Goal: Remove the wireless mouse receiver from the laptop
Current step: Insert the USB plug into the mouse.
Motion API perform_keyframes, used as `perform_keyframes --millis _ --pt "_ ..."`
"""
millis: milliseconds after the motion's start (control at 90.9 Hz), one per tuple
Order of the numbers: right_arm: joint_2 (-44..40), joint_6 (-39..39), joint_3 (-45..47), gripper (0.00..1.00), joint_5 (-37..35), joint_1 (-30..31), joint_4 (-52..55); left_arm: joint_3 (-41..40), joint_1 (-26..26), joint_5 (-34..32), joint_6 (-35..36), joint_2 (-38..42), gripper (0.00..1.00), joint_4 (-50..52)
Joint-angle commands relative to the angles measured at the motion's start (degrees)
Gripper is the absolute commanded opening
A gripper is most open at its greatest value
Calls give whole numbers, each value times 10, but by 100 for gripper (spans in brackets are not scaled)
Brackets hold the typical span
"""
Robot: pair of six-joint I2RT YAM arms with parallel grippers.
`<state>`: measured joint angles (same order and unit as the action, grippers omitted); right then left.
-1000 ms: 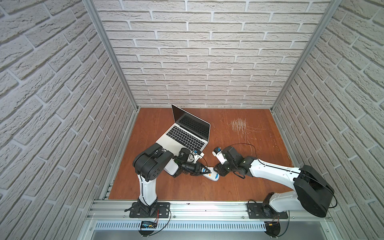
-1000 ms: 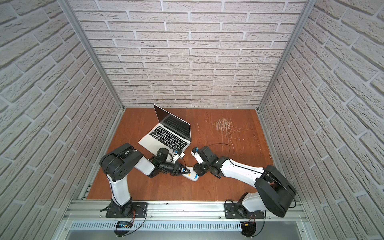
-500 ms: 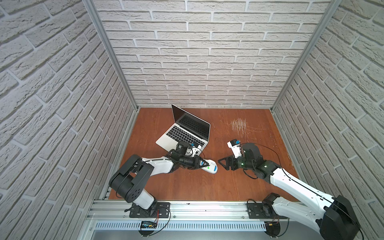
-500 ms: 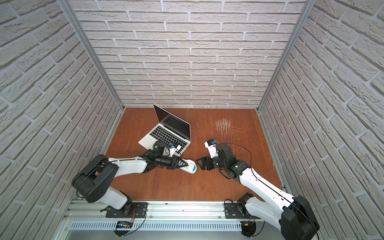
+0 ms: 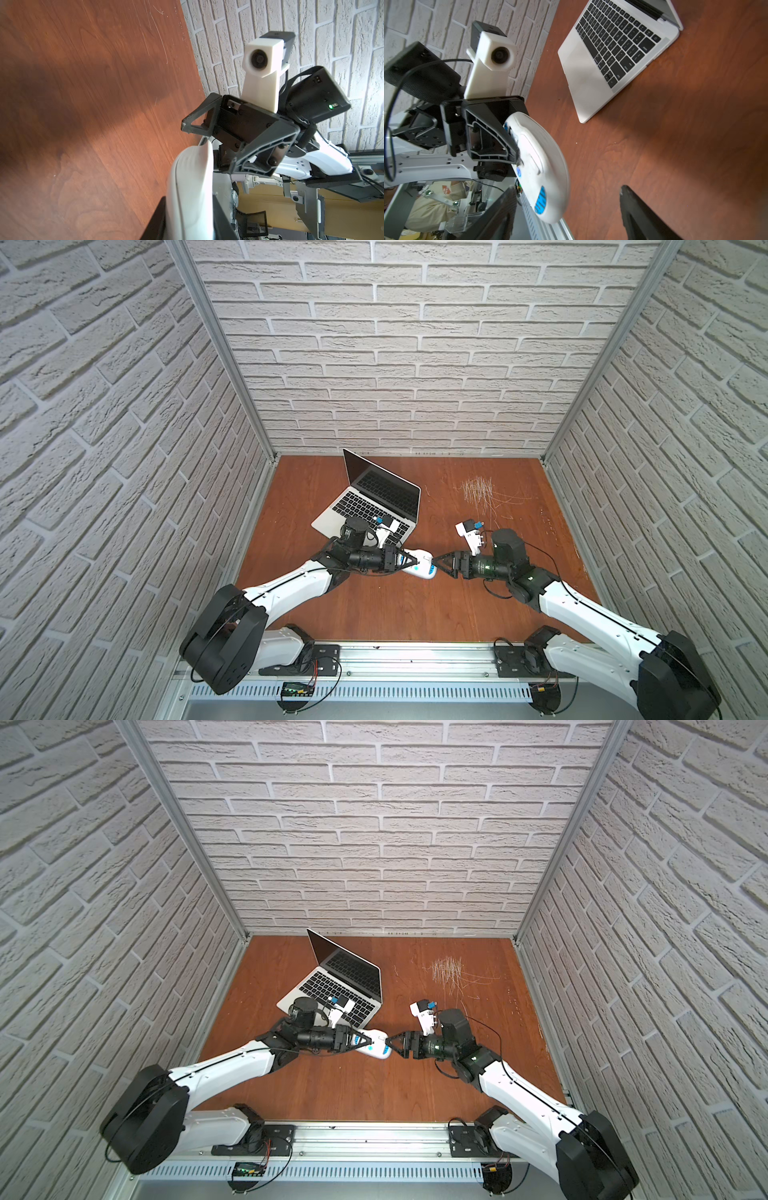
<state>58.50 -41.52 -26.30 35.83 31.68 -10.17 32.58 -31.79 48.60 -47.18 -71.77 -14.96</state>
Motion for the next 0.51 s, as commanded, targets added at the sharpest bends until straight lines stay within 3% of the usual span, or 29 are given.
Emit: perform_keyframes --millis 0,495 --pt "17 -47 -5 79 39 -3 -85 2 0 -2 -4 20 0 -5" --pt "50 -100 -12 68 76 -3 -143 10 -8 -9 -22 52 0 -13"
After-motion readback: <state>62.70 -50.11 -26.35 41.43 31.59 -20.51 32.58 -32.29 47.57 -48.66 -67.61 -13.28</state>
